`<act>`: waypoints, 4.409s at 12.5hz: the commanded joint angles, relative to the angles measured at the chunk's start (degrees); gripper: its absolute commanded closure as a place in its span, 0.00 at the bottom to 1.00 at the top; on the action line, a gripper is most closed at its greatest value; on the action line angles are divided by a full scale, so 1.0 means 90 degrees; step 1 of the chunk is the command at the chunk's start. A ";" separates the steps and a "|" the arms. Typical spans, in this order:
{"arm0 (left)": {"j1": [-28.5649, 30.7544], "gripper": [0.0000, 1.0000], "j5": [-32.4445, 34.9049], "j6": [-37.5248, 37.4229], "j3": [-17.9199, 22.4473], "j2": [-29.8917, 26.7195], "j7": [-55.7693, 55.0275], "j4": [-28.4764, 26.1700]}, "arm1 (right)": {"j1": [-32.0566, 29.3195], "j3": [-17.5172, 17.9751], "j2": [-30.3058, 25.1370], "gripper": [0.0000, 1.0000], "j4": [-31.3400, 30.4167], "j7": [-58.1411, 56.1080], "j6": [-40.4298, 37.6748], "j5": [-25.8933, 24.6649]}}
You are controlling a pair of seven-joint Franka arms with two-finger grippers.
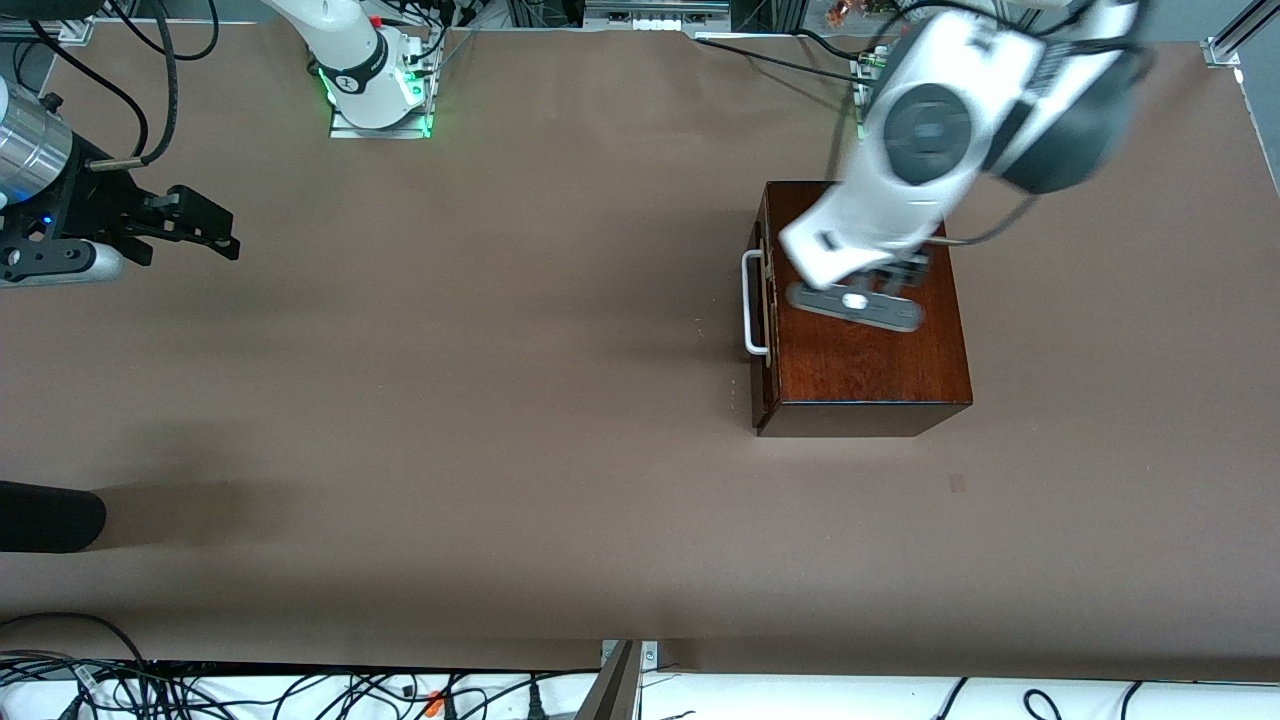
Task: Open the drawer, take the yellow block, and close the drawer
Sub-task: 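Move the left gripper toward the white drawer handle of the wooden box, then grasp the white drawer handle with the left gripper, then pull the drawer open by its handle with the left gripper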
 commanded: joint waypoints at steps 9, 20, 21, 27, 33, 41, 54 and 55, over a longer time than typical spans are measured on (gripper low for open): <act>-0.1794 0.00 0.1356 0.0922 0.0115 0.1974 -0.2795 0.0734 | 0.0001 -0.0010 -0.0032 0.00 -0.0017 0.0118 -0.0039 0.0005; -0.1795 0.00 0.2238 0.0922 0.0115 0.2366 -0.3793 0.0685 | 0.0001 -0.0010 -0.0032 0.00 -0.0017 0.0118 -0.0049 0.0005; -0.1814 0.00 0.2258 0.0922 0.0115 0.2414 -0.3929 0.0685 | 0.0001 -0.0010 -0.0032 0.00 -0.0017 0.0118 -0.0049 0.0005; -0.1834 0.00 0.1947 0.1117 0.0105 0.2513 -0.4018 0.0714 | 0.0001 -0.0010 -0.0032 0.00 -0.0027 0.0118 -0.0059 0.0005; -0.1815 0.00 0.0492 0.1585 0.0105 0.2483 -0.3999 0.0900 | 0.0001 -0.0010 -0.0032 0.00 -0.0027 0.0118 -0.0059 0.0005; -0.2127 0.00 0.0002 0.2094 0.0095 0.2532 -0.4028 0.1143 | 0.0001 -0.0010 -0.0032 0.00 -0.0027 0.0118 -0.0059 0.0005; -0.2264 0.00 -0.0135 0.2075 0.0105 0.2767 -0.4282 0.1769 | -0.0018 -0.0039 -0.0032 0.00 -0.0027 0.0089 -0.0059 0.0005; -0.2264 0.00 -0.0106 0.2017 0.0134 0.2718 -0.4234 0.1788 | -0.0018 -0.0039 -0.0032 0.00 -0.0027 0.0089 -0.0059 0.0005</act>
